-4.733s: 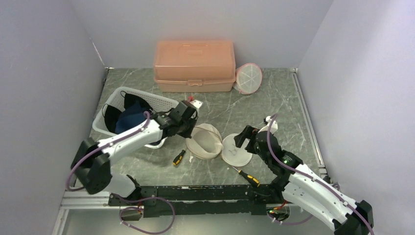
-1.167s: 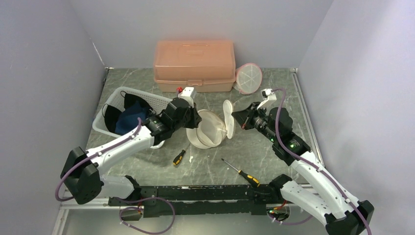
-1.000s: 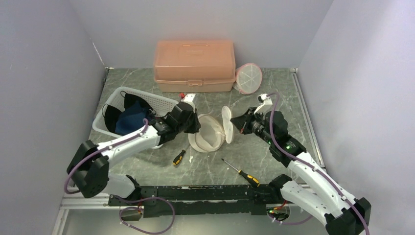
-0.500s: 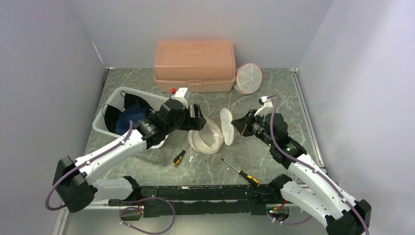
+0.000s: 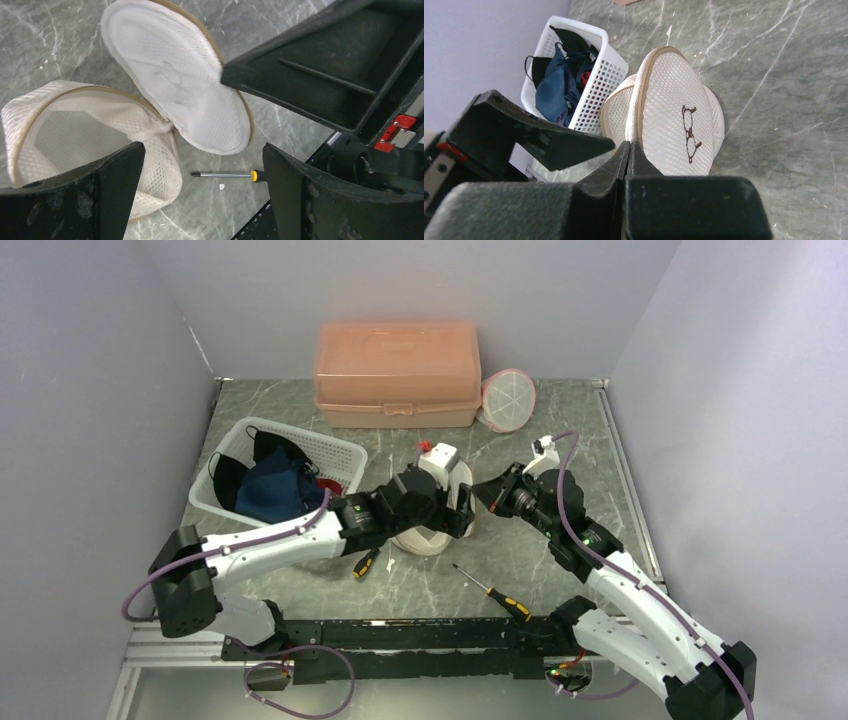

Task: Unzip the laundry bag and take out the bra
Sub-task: Close the laundry bag at the center of the board.

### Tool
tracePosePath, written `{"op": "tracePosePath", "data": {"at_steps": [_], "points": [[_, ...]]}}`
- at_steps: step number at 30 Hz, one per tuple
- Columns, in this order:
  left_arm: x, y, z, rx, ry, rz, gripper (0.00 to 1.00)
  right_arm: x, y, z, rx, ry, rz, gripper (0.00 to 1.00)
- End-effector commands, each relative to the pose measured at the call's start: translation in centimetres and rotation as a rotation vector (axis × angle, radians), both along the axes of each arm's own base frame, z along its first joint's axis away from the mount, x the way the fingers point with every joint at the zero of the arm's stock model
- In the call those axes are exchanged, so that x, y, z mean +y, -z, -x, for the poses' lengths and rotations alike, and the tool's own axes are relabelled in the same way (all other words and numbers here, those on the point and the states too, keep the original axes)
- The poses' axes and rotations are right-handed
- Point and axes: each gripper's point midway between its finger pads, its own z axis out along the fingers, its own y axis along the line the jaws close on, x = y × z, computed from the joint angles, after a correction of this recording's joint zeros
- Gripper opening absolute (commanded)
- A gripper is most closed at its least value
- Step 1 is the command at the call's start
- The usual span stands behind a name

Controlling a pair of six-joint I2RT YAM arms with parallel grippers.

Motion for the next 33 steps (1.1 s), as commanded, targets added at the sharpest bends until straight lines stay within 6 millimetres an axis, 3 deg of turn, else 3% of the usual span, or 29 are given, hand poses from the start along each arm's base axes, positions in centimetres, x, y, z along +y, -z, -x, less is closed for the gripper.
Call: {"op": "tracePosePath", "data": {"at_steps": [1, 8, 15, 22, 25, 26, 30, 33], "points": [[-1.4, -2.4, -1.2, -0.121, -0.042, -0.006, 0.93, 0.5, -2.6, -0.4, -0.017, 0.015, -0.078, 0.00], [-2.7, -1.5, -1.7, -0.121, -0.045, -0.029, 0.93, 0.9, -3.0, -0.4, -0.001, 0.014, -0.124, 0.00], [-3.1, -0.2, -2.9, -0.122, -0.097, -0.049, 0.77, 1.2, -3.6, 0.1, 0.016, 0.002, -0.170, 0.00], [-3.8, 0.0, -2.9, -0.117, -0.091, -0.034, 0.32, 1.2, -3.5, 0.3, 0.024, -0.001, -0.175, 0.00], [-3.8, -0.2, -2.7, -0.114, -0.084, -0.021, 0.06, 1.1, -3.4, 0.3, 0.026, 0.000, -0.161, 0.00], [-3.7, -0.3, -2.7, -0.111, -0.088, -0.016, 0.03, 0.9, -3.5, 0.2, 0.027, 0.008, -0.148, 0.02], [-3.2, -0.9, -2.2, -0.108, -0.087, 0.012, 0.03, -0.4, -4.1, -0.1, 0.005, 0.051, -0.056, 0.48], [-2.7, -1.4, -2.0, -0.110, -0.093, 0.028, 0.03, -2.2, -4.7, -0.2, -0.031, 0.112, 0.018, 0.71]]}}
